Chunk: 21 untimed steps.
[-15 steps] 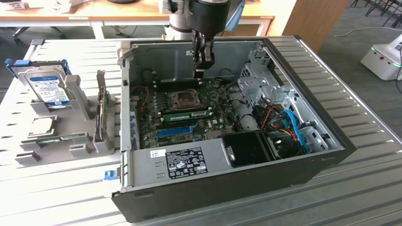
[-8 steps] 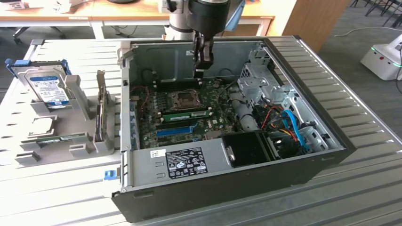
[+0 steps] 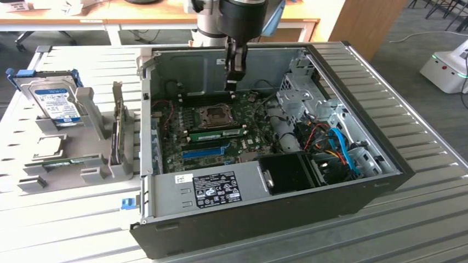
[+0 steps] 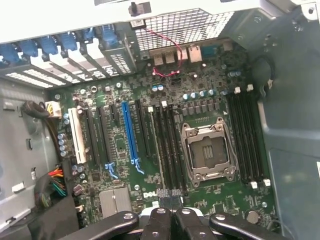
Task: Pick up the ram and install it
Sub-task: 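Press down the ram until it locks into place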
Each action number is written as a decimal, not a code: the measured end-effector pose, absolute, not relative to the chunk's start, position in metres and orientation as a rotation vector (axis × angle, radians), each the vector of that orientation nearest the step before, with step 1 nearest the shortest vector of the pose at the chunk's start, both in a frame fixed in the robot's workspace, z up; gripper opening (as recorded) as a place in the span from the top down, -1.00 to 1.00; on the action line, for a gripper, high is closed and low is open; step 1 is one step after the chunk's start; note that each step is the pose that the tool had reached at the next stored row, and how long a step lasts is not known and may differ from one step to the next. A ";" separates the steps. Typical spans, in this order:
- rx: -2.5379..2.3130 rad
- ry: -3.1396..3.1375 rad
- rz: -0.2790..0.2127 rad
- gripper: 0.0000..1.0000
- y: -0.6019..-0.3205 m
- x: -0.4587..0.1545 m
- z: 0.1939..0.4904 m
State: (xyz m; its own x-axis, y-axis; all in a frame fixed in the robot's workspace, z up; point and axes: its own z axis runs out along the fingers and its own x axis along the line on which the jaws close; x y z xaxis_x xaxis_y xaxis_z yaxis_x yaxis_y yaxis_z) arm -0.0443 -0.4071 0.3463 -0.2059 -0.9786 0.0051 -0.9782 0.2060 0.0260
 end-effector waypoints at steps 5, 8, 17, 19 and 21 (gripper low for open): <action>1.919 -2.462 -0.027 0.80 -0.407 -0.045 0.346; 1.888 -2.486 -0.028 0.80 -0.407 -0.045 0.346; 1.778 -2.567 -0.029 0.80 -0.407 -0.046 0.346; 1.753 -2.584 -0.029 0.80 -0.407 -0.046 0.346; 1.728 -2.601 -0.029 0.80 -0.407 -0.047 0.346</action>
State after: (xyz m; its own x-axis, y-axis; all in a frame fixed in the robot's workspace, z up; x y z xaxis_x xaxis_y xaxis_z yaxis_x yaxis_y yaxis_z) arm -0.0466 -0.4071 0.3461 -0.3872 -0.9220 0.0051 -0.9216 0.3872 0.0261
